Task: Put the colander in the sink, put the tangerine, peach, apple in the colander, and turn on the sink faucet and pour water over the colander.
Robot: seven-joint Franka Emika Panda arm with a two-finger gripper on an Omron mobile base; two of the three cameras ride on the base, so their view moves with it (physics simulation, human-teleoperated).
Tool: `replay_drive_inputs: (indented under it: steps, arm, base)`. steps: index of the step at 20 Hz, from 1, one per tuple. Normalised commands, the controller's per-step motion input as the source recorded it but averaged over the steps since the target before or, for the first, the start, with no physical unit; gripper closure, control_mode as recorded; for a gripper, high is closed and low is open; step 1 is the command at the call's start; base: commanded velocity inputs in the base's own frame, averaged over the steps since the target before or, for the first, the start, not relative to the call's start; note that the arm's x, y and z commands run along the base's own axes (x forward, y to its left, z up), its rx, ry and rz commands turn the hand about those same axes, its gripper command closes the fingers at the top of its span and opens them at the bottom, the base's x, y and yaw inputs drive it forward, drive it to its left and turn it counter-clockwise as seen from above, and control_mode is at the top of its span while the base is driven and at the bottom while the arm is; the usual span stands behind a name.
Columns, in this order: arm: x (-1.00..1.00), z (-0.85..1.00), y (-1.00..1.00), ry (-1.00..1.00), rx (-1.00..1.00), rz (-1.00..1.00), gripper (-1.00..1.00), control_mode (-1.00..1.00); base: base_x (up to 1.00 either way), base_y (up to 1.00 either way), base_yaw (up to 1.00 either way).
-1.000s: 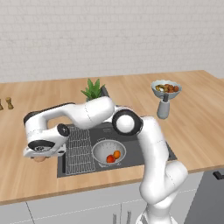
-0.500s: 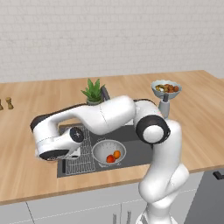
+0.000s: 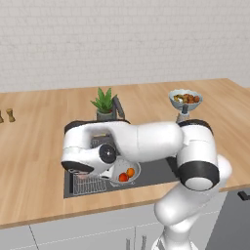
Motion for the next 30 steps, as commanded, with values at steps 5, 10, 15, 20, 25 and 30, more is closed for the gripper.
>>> replay_drive_inputs:
  steps: [5,10,15,20,25,30]
  arm:
    - [0.31,0.46,-0.86,0.08,0.0,-0.13,1.0,-1.0]
    - [0.12,0.16,-0.89,0.04,0.0,-0.04,1.0,-1.0]
    - [0.03,0.01,-0.87,0.0,0.0,0.0,1.0,-1.0]
    - [0.16,0.02,-0.8,0.0,0.0,0.0,1.0,-1.0]
    - [0.06,0.0,-0.55,0.03,0.0,0.0,1.0,-1.0]
    - [0.24,-0.14,-0.17,0.08,0.0,0.0,1.0,-1.0]
  base:
    - [0.0,0.0,0.0]
    - [0.0,0.0,0.0]
    - [0.0,0.0,0.0]
    - [0.0,0.0,0.0]
    - [0.0,0.0,0.0]
    - [0.0,0.0,0.0]
